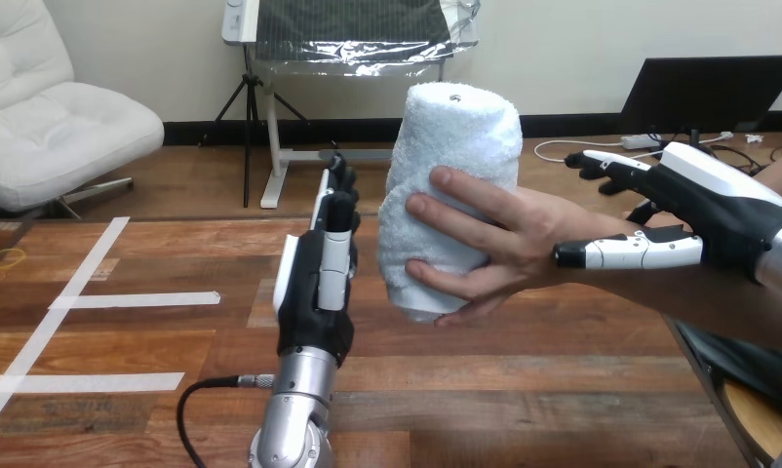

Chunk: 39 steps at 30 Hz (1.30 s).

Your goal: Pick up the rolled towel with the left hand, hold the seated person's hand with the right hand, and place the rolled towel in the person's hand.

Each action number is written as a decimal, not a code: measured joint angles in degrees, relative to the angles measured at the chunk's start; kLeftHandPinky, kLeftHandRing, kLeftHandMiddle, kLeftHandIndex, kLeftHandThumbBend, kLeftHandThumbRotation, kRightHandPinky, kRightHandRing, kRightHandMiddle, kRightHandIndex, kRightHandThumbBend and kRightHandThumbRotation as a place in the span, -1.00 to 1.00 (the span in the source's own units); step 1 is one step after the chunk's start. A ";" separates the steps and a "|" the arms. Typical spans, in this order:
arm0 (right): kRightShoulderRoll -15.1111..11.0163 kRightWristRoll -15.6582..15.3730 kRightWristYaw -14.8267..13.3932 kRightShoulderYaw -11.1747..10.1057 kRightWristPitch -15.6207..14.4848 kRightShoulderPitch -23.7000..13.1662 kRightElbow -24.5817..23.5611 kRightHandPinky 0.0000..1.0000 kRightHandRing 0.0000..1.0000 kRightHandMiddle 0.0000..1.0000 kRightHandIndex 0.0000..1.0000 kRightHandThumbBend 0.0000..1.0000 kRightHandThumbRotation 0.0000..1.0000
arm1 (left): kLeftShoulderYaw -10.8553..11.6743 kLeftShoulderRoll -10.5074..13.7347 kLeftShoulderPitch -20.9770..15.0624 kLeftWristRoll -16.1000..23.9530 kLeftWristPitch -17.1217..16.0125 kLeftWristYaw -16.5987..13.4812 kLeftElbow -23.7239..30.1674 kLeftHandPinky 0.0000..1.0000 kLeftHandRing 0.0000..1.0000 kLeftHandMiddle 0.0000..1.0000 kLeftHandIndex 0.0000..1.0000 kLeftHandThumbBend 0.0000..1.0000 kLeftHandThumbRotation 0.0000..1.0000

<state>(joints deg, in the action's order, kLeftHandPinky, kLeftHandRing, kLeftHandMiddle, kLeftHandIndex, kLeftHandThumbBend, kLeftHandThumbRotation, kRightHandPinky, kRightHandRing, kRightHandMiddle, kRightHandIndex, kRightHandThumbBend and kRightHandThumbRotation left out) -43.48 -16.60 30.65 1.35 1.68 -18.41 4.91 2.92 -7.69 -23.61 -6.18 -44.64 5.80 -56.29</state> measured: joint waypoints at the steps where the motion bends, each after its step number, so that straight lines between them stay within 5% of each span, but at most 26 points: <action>1: 0.00 0.04 0.00 -0.04 0.06 0.06 -0.09 0.50 0.90 0.93 0.92 1.00 0.64 | 0.03 0.03 0.05 0.00 0.00 -0.15 0.13 1.00 1.00 1.00 1.00 1.00 1.00; 11: 0.15 1.07 -0.82 -1.24 0.27 1.71 -1.99 0.52 0.89 0.91 0.93 1.00 0.71 | 0.21 0.60 0.93 -1.16 0.95 0.27 2.97 1.00 1.00 1.00 1.00 1.00 1.00; 22: 0.85 1.45 -5.33 -4.07 2.64 6.42 -5.07 0.46 0.81 0.87 0.93 1.00 0.97 | -0.22 2.66 4.01 -2.52 4.22 1.97 11.51 1.00 0.95 0.97 1.00 1.00 1.00; 39: 5.09 7.06 -10.38 -8.62 6.00 16.94 -12.30 0.75 0.93 0.93 0.94 1.00 1.00 | -2.37 4.93 16.72 -4.12 9.71 3.20 28.80 0.53 0.76 0.80 0.86 0.95 1.00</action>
<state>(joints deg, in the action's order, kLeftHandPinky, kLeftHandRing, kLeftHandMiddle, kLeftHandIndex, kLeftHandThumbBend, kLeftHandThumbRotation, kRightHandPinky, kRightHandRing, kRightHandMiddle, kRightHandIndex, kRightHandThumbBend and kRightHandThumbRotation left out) -38.39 -9.54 20.27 -7.27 7.69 -1.47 -7.39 0.55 -2.76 -6.90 -10.30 -34.93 9.00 -27.49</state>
